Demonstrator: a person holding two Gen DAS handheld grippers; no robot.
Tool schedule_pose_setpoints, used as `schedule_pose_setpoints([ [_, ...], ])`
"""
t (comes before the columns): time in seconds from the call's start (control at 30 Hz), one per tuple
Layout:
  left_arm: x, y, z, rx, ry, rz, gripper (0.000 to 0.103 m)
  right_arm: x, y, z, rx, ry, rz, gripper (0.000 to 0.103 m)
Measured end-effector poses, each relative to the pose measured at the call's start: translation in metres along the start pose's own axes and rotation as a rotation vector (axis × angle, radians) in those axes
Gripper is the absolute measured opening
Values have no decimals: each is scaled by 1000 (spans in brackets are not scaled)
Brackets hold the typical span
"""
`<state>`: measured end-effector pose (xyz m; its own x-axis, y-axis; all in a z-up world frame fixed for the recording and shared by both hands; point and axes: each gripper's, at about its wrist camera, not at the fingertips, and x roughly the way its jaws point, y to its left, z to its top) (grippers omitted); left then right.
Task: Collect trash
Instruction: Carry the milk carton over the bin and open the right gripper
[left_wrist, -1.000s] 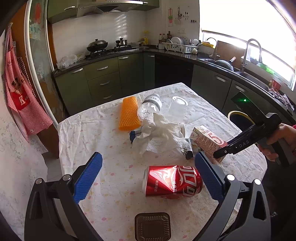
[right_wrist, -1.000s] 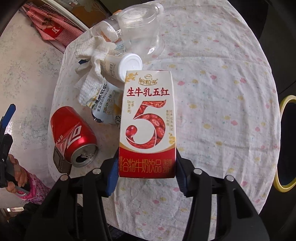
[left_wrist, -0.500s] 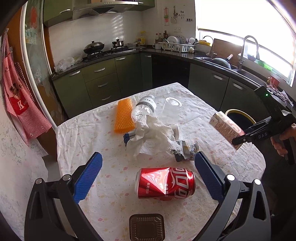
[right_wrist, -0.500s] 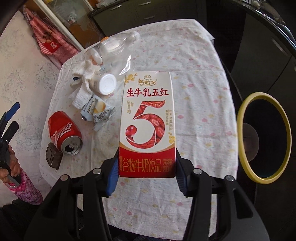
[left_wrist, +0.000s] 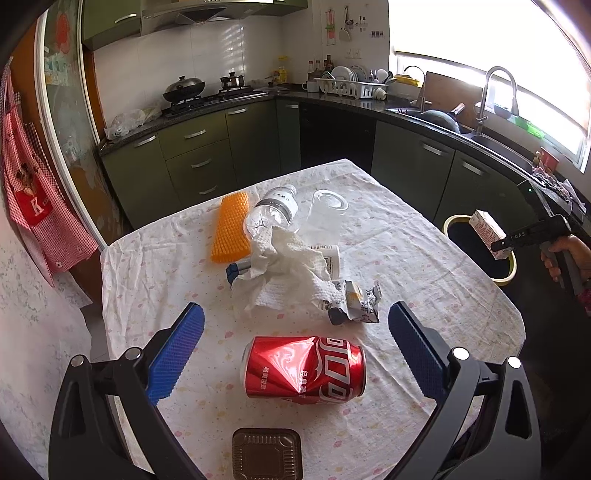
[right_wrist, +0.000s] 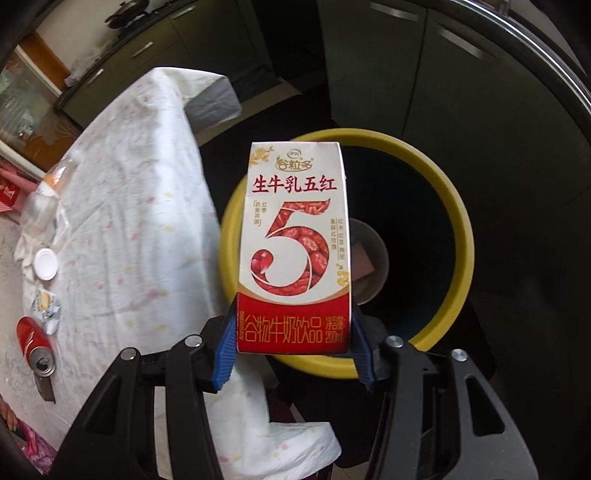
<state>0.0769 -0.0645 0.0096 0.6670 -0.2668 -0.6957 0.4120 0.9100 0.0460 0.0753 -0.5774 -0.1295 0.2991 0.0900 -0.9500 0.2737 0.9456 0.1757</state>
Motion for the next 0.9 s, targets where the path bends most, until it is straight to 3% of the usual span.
schedule_pose_setpoints([
  [0.3, 8, -6, 1, -2, 30, 24, 98, 47, -25, 26, 38, 30, -91, 51],
  [0.37, 8, -6, 2, 1, 30, 27, 98, 50, -32, 29, 59, 12, -97, 59],
  [0.5, 7, -6, 2, 4, 30, 27, 98, 38, -35, 26, 82, -26, -56, 59],
  [0.9, 17, -6, -9, 10, 73, -4, 98, -22, 3, -25, -30, -137, 27, 61],
])
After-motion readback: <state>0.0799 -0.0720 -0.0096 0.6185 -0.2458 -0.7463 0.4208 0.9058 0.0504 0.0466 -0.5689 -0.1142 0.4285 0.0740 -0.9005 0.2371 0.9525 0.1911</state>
